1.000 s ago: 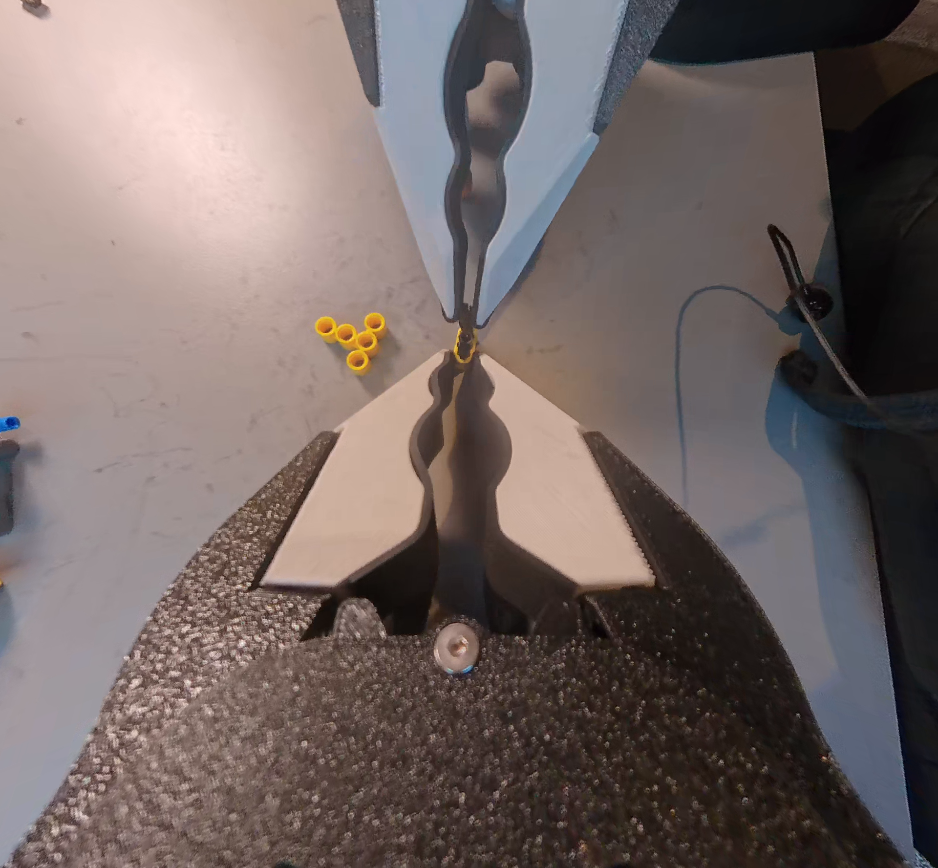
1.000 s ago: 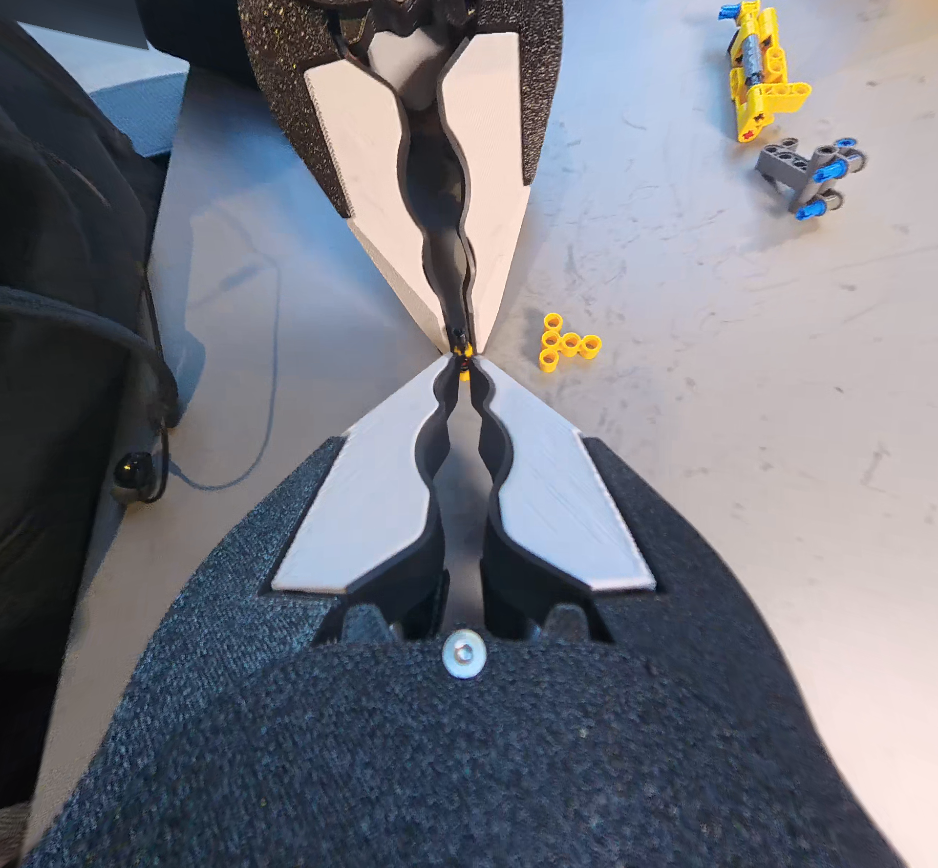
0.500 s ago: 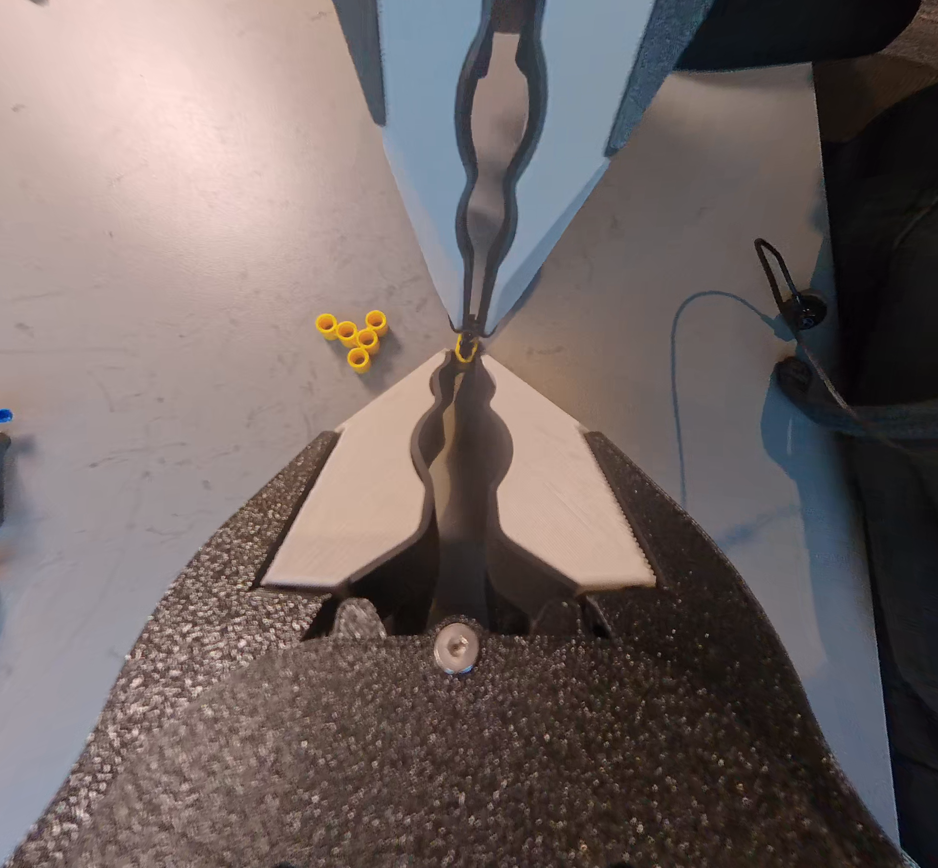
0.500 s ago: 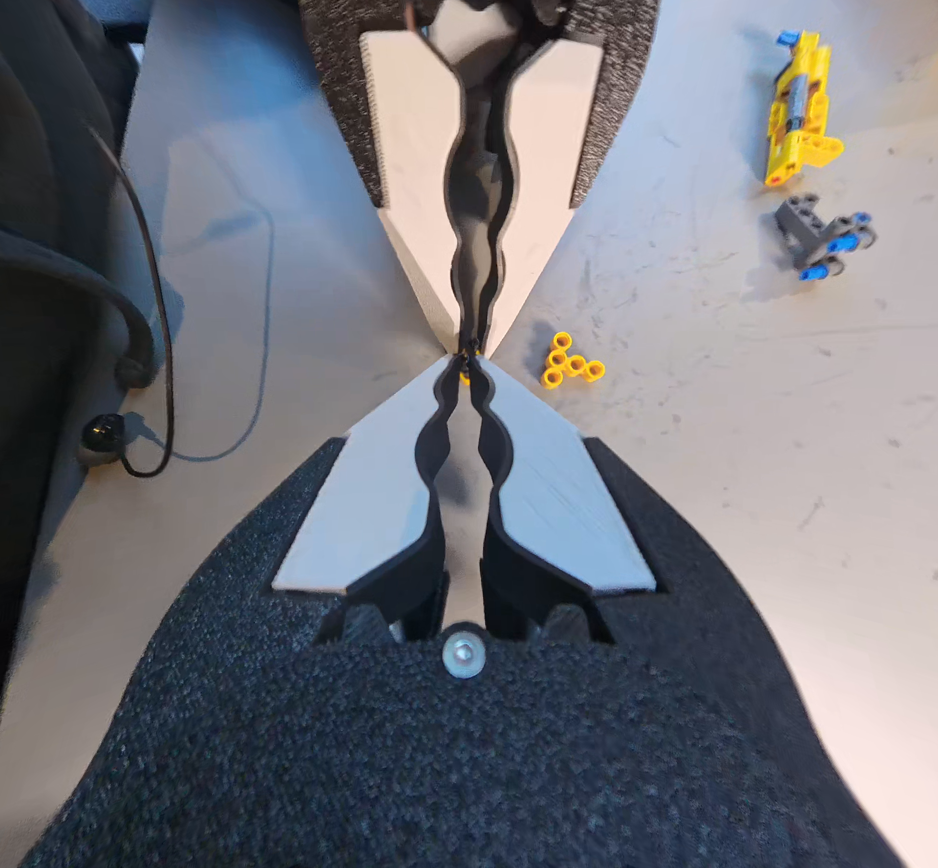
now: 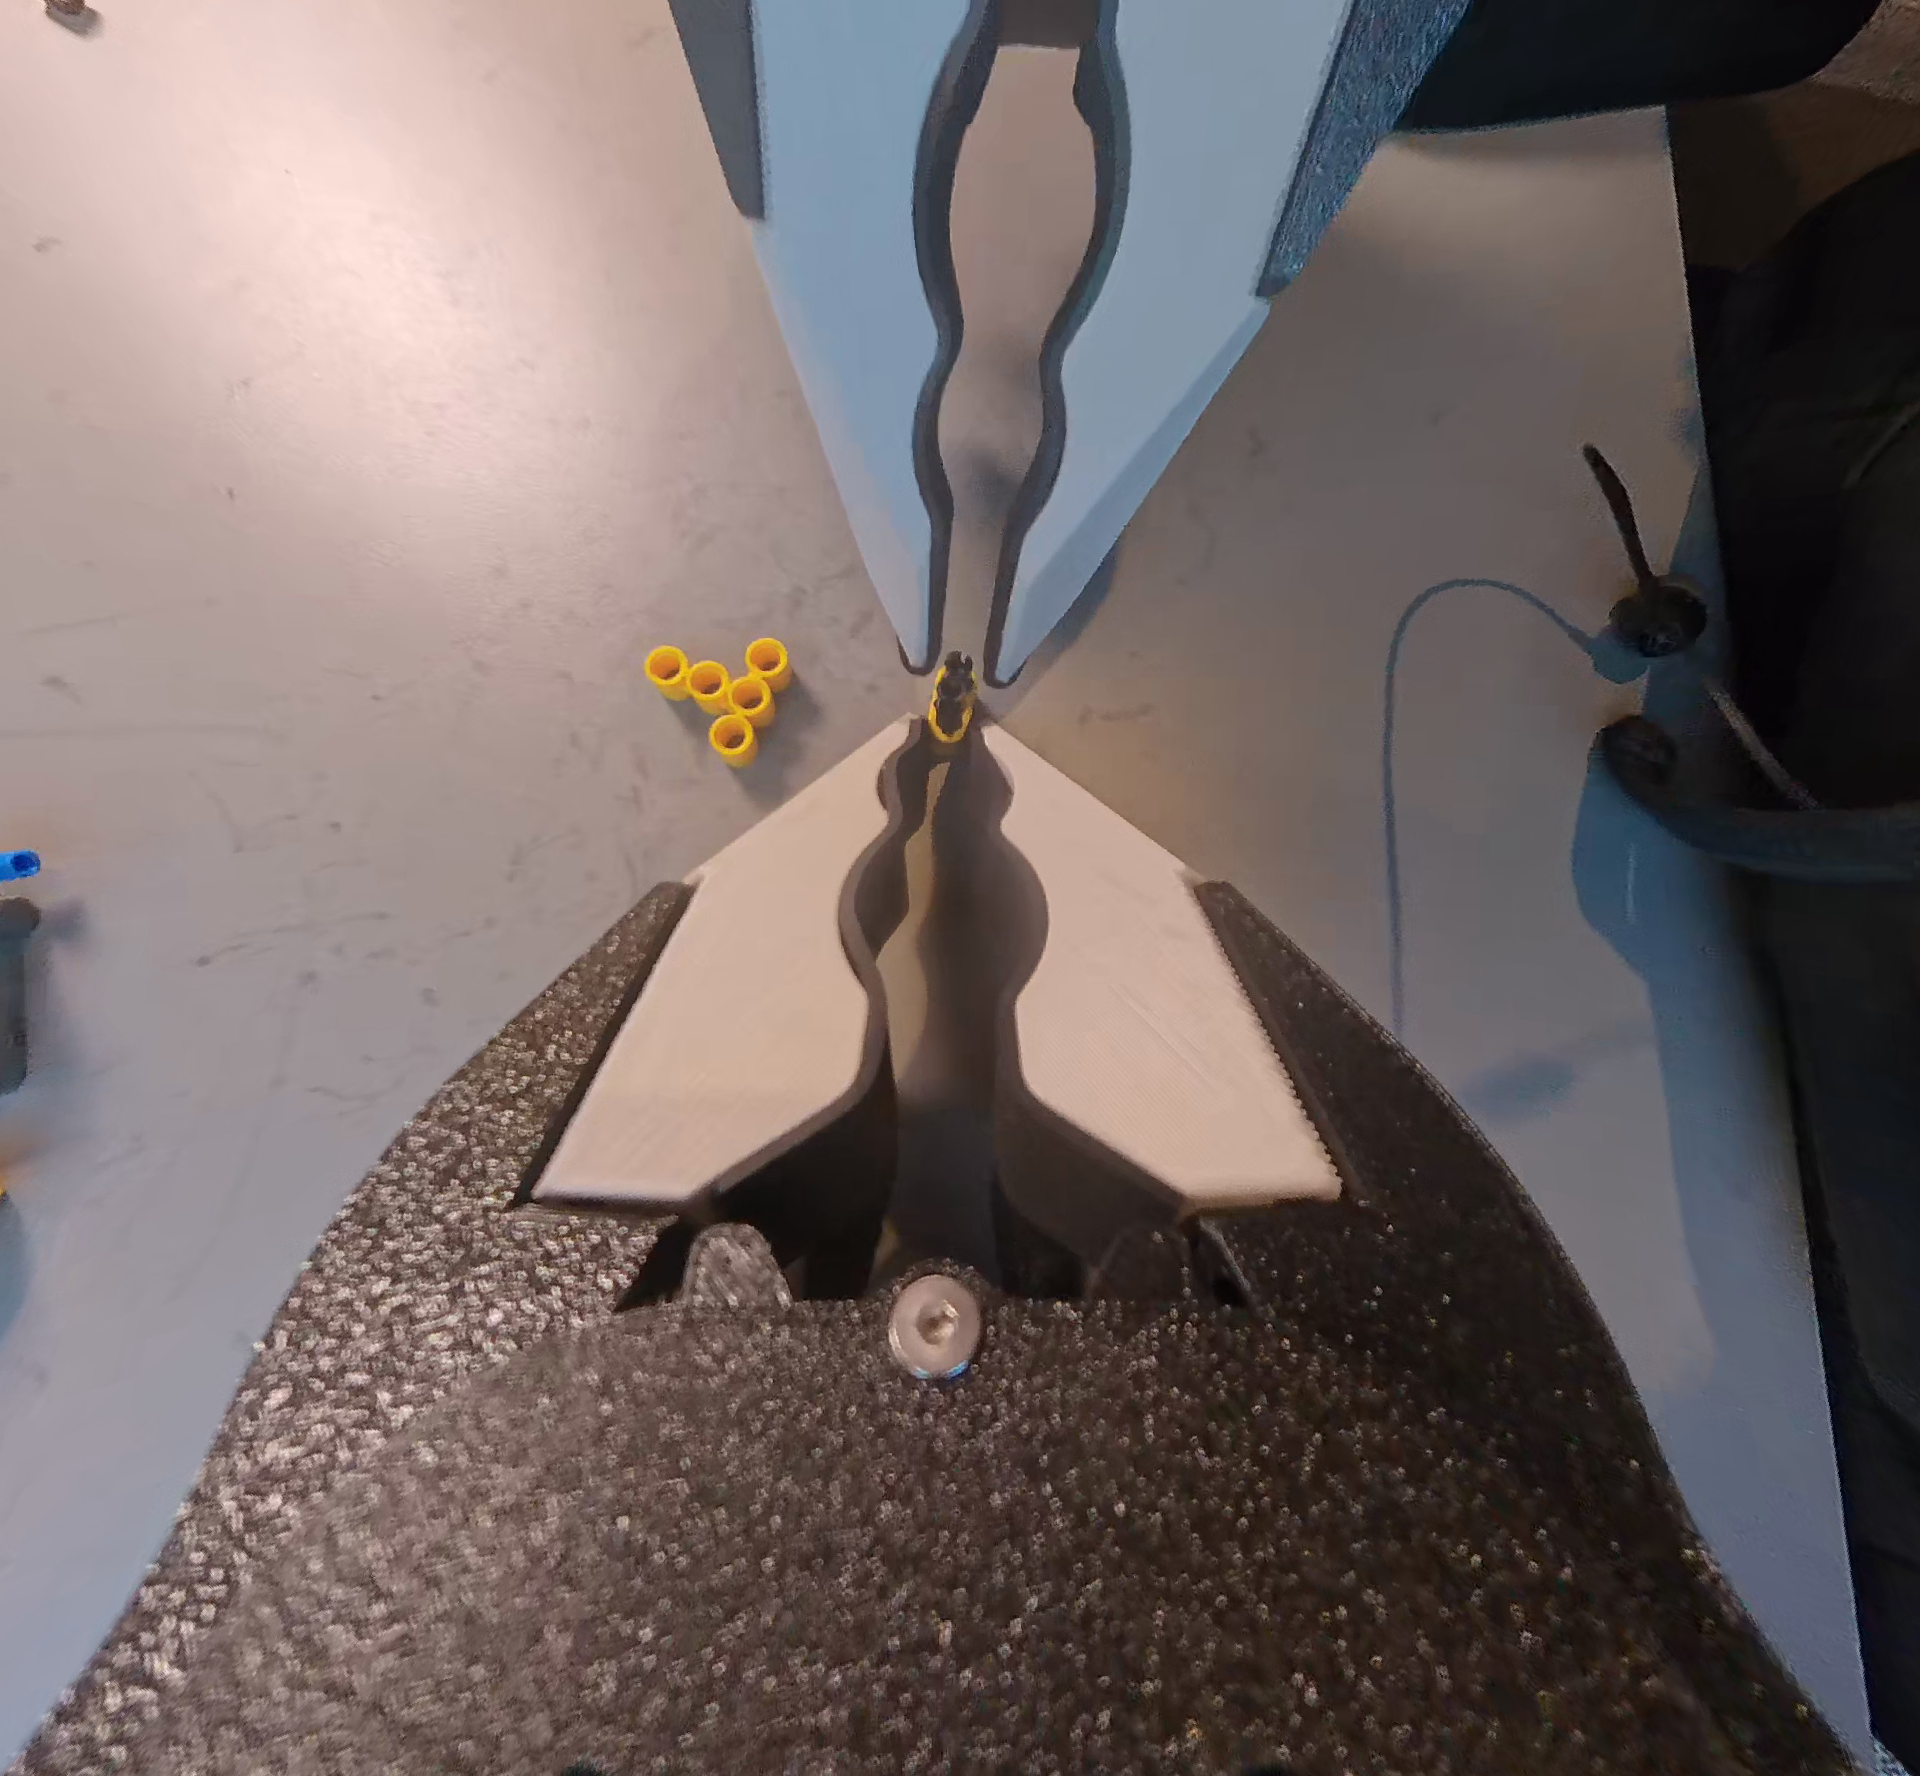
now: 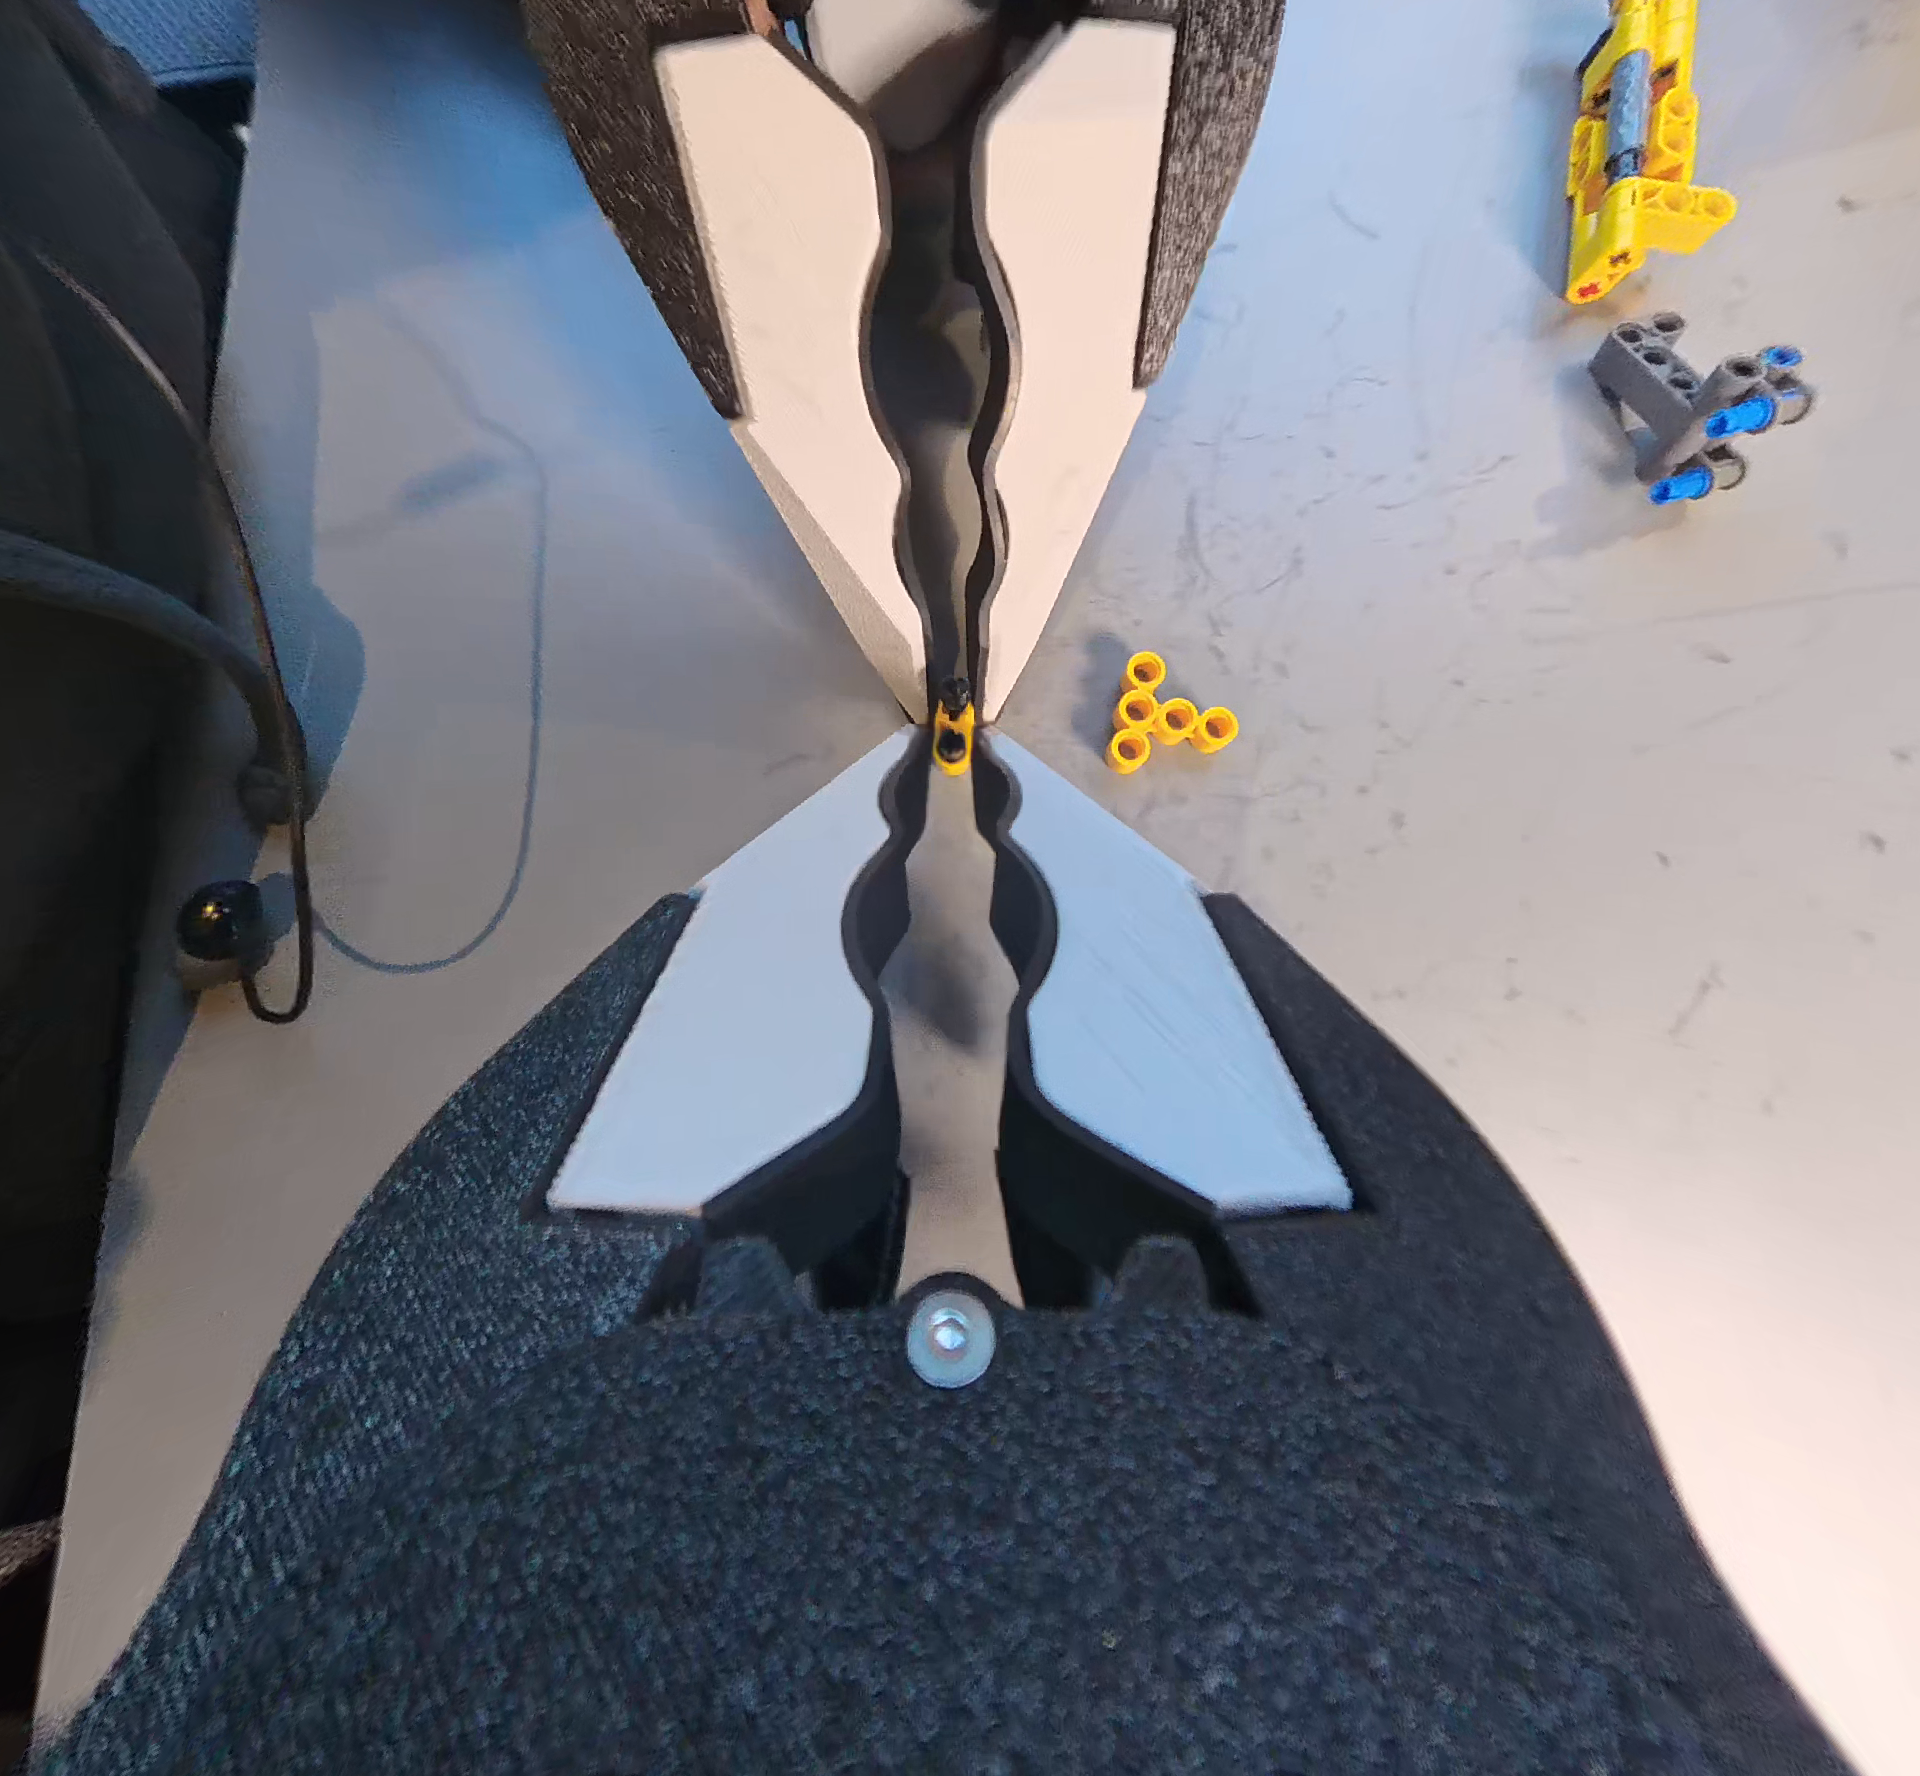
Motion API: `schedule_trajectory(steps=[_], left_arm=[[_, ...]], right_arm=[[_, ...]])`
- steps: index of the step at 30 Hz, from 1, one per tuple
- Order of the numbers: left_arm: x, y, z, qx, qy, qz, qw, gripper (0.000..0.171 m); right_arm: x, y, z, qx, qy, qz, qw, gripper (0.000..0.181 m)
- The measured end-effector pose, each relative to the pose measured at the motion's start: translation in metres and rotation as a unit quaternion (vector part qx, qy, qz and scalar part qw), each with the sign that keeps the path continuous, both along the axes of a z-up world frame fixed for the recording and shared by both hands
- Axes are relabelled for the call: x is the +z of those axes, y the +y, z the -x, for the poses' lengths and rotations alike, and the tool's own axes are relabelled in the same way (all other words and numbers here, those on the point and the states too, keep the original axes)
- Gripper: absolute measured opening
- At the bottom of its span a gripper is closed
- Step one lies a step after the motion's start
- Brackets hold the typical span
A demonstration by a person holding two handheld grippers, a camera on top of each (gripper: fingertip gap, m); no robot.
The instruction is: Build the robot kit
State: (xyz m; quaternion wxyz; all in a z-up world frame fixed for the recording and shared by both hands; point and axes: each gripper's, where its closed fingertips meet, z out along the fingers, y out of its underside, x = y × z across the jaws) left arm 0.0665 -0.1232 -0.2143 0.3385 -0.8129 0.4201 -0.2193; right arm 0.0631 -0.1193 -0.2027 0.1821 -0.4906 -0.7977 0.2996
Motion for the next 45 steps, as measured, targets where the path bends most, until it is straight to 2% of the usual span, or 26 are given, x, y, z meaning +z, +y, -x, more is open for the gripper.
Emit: schedule_trajectory(steps=[4,13,17,18,19,21,25,28,30,33,36,37,38,39,41,42,43,45], left_arm=[[0.000,0.000,0.000,0.001,0.002,-0.002,1.000,0.006],[0.000,0.000,-0.001,-0.006,0.012,-0.019,1.000,0.006],[0.003,0.005,0.004,-0.017,0.058,-0.092,0.994,0.006],[0.009,0.009,0.007,-0.019,0.077,-0.132,0.988,0.006],[0.017,0.013,0.009,-0.021,0.088,-0.174,0.981,0.006],[0.034,0.017,0.010,-0.026,0.105,-0.253,0.961,0.006],[0.064,0.025,0.014,-0.019,0.157,-0.394,0.905,0.006],[0.077,0.027,0.017,-0.015,0.216,-0.473,0.854,0.006],[0.083,0.027,0.017,-0.013,0.246,-0.507,0.826,0.006],[0.088,0.028,0.017,-0.012,0.282,-0.536,0.795,0.006],[0.090,0.029,0.017,-0.012,0.297,-0.548,0.782,0.006],[0.089,0.030,0.018,-0.011,0.288,-0.541,0.790,0.007],[0.086,0.030,0.018,-0.009,0.263,-0.520,0.813,0.013],[0.084,0.030,0.018,-0.004,0.218,-0.488,0.845,0.021],[0.090,0.027,0.018,0.022,0.083,-0.400,0.912,0.035],[0.097,0.024,0.019,0.033,0.005,-0.352,0.936,0.036],[0.106,0.022,0.020,0.041,-0.067,-0.307,0.948,0.036],[0.115,0.019,0.022,0.043,-0.167,-0.238,0.956,0.035]], right_arm=[[0.004,0.001,0.001,0.001,-0.004,-0.001,1.000,0.000],[0.003,-0.002,0.000,0.015,-0.045,-0.039,0.998,0.000],[0.006,0.000,0.000,-0.022,-0.006,0.037,0.999,0.002],[0.008,0.004,0.000,-0.041,0.005,0.061,0.997,0.018],[0.010,0.009,-0.001,-0.056,0.009,0.083,0.995,0.032],[0.021,0.016,0.003,-0.081,0.047,0.121,0.988,0.041],[0.047,0.019,0.013,-0.085,0.114,0.155,0.978,0.028],[0.062,0.014,0.016,-0.070,0.146,0.178,0.970,0.019],[0.069,0.014,0.016,-0.065,0.158,0.195,0.966,0.019],[0.075,0.016,0.016,-0.067,0.177,0.207,0.960,0.016],[0.077,0.017,0.016,-0.063,0.194,0.202,0.958,0.016],[0.078,0.018,0.016,-0.062,0.201,0.194,0.958,0.015],[0.077,0.020,0.017,-0.062,0.209,0.176,0.960,0.015],[0.076,0.022,0.018,-0.062,0.219,0.152,0.962,0.015],[0.081,0.026,0.019,-0.058,0.253,0.109,0.960,0.015],[0.084,0.029,0.019,-0.056,0.272,0.085,0.957,0.015],[0.087,0.030,0.019,-0.052,0.290,0.063,0.954,0.015],[0.096,0.025,0.019,-0.039,0.322,0.053,0.945,0.015]])
